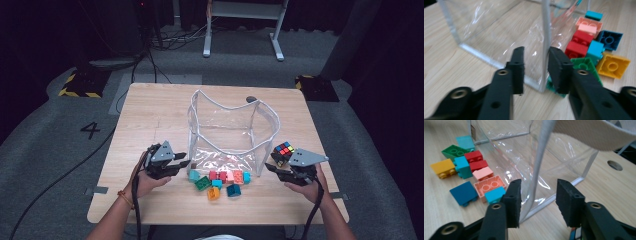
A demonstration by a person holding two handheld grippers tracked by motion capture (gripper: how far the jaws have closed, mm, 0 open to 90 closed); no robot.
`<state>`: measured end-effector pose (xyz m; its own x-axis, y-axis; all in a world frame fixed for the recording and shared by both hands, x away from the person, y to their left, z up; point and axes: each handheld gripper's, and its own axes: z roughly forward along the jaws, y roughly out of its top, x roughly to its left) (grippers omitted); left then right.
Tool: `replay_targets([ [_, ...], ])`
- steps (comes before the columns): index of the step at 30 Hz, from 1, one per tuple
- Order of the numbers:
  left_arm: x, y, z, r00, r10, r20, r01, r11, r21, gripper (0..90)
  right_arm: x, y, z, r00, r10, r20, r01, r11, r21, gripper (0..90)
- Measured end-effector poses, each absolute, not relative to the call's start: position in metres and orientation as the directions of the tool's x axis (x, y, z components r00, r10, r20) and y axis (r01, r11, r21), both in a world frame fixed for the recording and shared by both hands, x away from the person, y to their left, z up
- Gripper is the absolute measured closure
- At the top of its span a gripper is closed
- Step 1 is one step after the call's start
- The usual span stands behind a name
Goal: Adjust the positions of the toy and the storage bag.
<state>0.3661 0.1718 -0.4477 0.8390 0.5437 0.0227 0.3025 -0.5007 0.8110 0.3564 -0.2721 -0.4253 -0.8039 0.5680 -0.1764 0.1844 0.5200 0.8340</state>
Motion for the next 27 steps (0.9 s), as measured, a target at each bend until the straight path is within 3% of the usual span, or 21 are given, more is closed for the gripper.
replay_targets([
  [5, 0.361, 0.185, -0.456, 0.813, 0.581, 0.024, 0.343, -0.513, 0.787, 51.8, 0.360, -0.294, -0.432, -0.739, 0.649, -0.178, 0.235, 0.496, 0.836, 36.9],
  [7, 0.359, 0.188, -0.460, 0.784, 0.619, 0.045, 0.367, -0.522, 0.770, 39.7, 0.364, -0.300, -0.435, -0.703, 0.685, -0.191, 0.247, 0.487, 0.838, 32.5],
  [12, 0.355, 0.200, -0.470, 0.752, 0.658, 0.022, 0.421, -0.506, 0.753, 23.2, 0.379, -0.313, -0.444, -0.624, 0.762, -0.174, 0.312, 0.447, 0.838, 27.2],
  [16, 0.351, 0.208, -0.478, 0.743, 0.669, -0.016, 0.460, -0.494, 0.738, 17.8, 0.389, -0.318, -0.450, -0.588, 0.790, -0.173, 0.354, 0.444, 0.823, 21.5],
  [27, 0.347, 0.211, -0.500, 0.741, 0.671, 0.031, 0.480, -0.561, 0.675, 16.1, 0.416, -0.328, -0.481, -0.560, 0.827, -0.049, 0.480, 0.373, 0.794, 17.2],
])
